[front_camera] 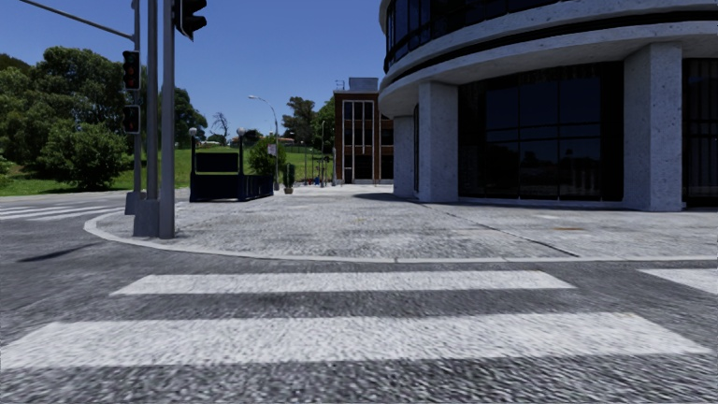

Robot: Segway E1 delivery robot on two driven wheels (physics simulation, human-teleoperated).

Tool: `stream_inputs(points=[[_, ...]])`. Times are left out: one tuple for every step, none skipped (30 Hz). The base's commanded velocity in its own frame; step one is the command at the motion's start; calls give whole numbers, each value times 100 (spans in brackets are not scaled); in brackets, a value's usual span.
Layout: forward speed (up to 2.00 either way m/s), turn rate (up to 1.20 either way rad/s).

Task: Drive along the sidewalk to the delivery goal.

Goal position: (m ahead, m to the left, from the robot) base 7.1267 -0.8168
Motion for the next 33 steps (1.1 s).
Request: stream_inputs(points=[[200,0],[200,0],[200,0],[200,0],[200,-4],[200,-4],[200,-12],[200,-13],[200,-14],[200,-14],[200,-15],[200,-15],[200,-16],[200,-16],[200,-16],[200,-16],[200,-16],[200,-16],[200,-16],[194,-16],[194,-16],[185,-17],[179,-19],[178,-23],[177,-25],[177,-25],[177,-25],[177,-26],[176,-26],[176,-26],[176,-27],[176,-27],[176,-27]])
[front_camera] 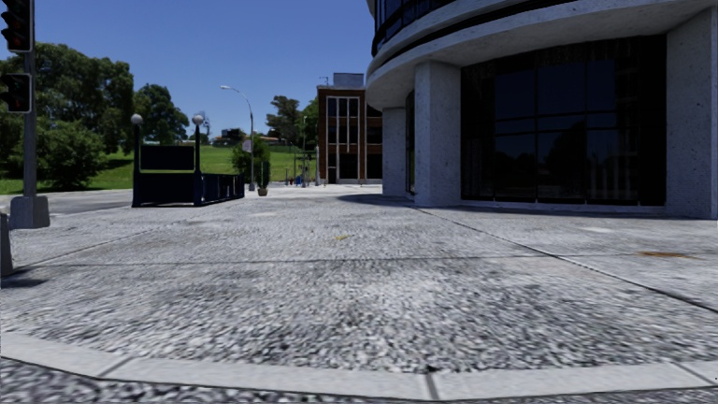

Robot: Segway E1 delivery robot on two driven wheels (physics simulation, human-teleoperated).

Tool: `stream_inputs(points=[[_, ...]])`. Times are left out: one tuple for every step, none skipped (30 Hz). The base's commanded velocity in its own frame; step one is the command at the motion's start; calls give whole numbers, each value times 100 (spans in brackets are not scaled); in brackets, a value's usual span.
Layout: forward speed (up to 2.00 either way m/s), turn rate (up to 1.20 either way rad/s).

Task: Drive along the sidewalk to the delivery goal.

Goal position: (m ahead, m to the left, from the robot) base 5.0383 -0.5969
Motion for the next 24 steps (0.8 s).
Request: stream_inputs(points=[[176,-27],[176,-27],[176,-27],[176,-27],[176,-27],[176,-27],[176,-27],[176,-27],[176,-27],[176,-27],[176,-27],[176,-27],[176,-27],[176,-27],[176,-27],[176,-27],[176,-27],[176,-27],[176,-27],[176,-27],[176,-27],[176,-27],[176,-25],[176,-25]])
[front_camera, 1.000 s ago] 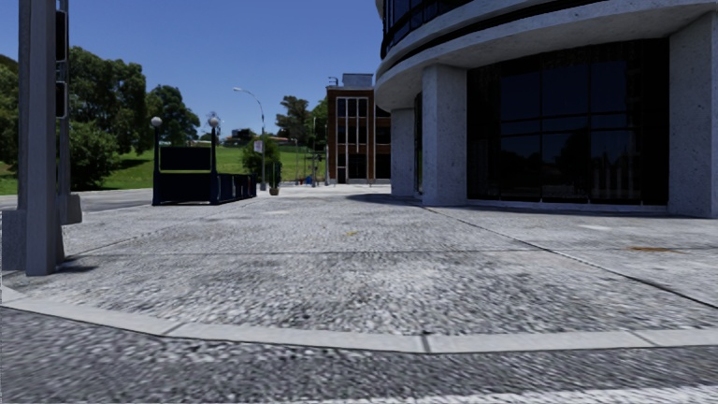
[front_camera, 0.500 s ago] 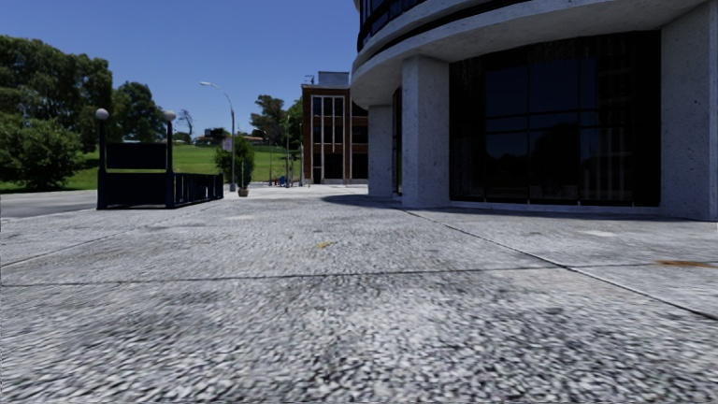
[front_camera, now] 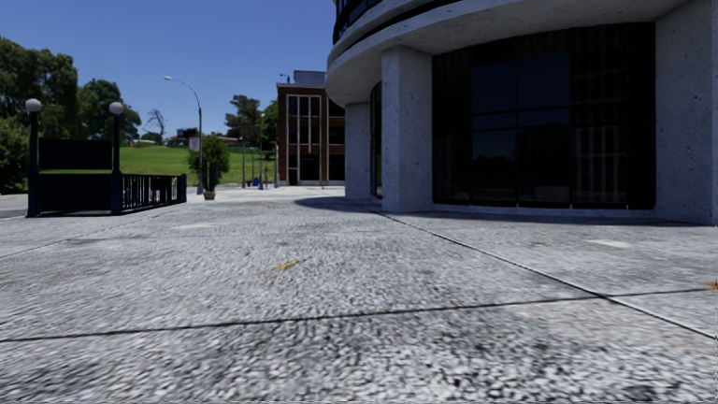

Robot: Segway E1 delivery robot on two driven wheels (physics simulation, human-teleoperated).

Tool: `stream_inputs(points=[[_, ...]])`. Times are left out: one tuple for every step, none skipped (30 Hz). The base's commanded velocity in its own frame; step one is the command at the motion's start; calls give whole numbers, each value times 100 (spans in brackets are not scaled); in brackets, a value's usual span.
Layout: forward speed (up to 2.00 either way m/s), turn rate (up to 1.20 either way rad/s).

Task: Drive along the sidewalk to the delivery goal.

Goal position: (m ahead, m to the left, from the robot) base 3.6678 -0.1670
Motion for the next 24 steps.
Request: stream_inputs(points=[[176,-4],[176,0],[176,0],[176,0],[176,0],[176,0],[176,0],[176,0],[176,0],[176,0],[176,0],[176,0],[176,0],[176,0],[176,0],[176,0],[176,0],[176,0],[176,0],[176,0],[176,0],[176,0],[176,0],[176,0]])
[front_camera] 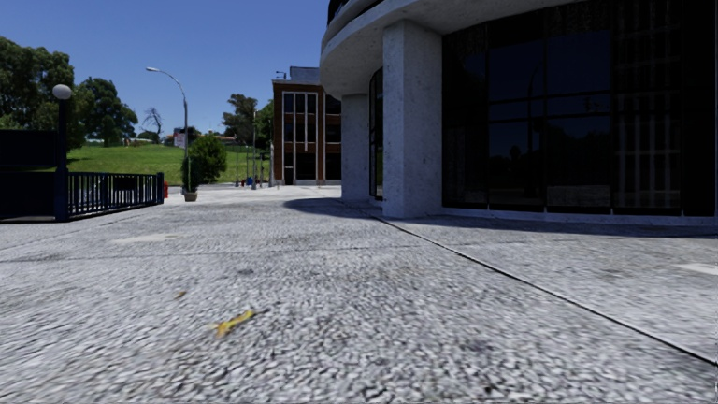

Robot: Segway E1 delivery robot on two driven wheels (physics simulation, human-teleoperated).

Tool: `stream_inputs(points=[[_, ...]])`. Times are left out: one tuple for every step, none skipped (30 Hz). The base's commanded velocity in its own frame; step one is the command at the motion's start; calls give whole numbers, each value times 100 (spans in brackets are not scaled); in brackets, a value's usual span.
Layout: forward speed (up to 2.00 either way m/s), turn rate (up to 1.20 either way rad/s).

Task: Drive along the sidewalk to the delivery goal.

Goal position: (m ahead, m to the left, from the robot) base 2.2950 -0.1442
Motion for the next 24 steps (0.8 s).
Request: stream_inputs(points=[[176,0],[176,0],[176,0],[176,0],[176,0],[176,0],[176,0],[176,0],[176,0],[176,0],[176,0],[176,0],[176,0],[176,0],[176,0],[176,0],[176,0],[172,0],[168,10],[165,16],[165,16],[163,21],[162,24],[159,25]])
